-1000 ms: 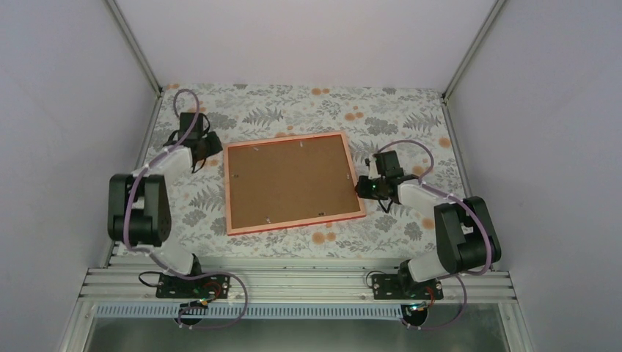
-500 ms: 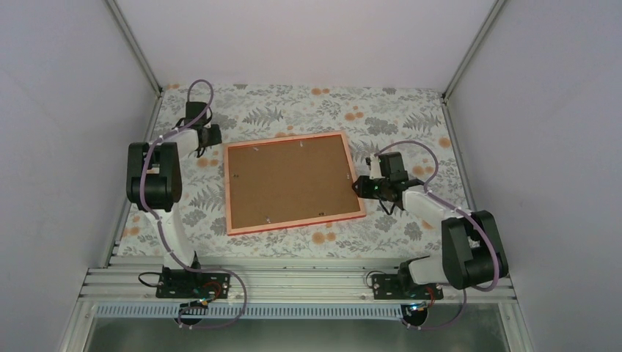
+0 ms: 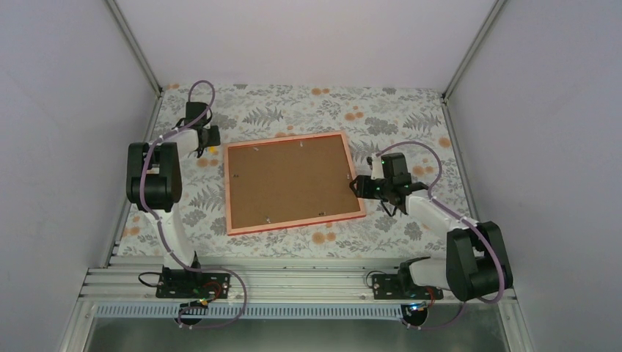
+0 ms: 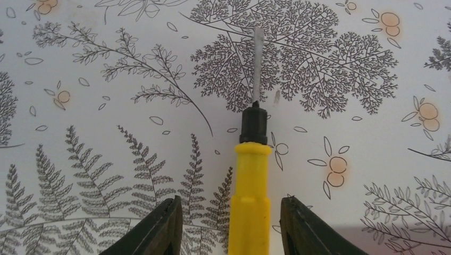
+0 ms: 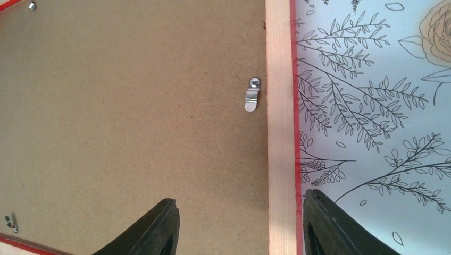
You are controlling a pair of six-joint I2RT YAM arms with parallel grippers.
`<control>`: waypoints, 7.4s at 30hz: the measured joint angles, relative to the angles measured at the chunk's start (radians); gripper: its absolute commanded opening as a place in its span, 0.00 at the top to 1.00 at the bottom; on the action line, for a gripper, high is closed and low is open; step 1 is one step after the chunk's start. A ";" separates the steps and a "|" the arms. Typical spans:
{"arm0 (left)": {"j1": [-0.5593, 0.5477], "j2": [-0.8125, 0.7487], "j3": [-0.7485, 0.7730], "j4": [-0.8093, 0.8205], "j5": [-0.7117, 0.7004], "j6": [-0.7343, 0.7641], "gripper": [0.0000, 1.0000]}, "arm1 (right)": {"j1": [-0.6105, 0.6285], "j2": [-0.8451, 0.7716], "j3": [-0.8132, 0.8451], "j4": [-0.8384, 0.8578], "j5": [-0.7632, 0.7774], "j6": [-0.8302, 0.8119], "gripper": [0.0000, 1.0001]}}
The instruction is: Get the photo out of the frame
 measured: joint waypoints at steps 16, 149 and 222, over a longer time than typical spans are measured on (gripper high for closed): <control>-0.077 -0.462 -0.348 -0.100 0.041 -0.208 0.43 | 0.124 -0.087 -0.006 -0.009 -0.018 -0.006 0.32; -0.249 -1.143 -0.436 -0.350 0.045 -0.391 0.45 | 1.038 0.272 0.234 0.230 1.338 -0.843 0.96; -0.249 -1.473 -0.740 -0.344 0.174 -0.613 0.00 | 0.497 -0.052 -0.286 0.768 0.720 1.370 0.96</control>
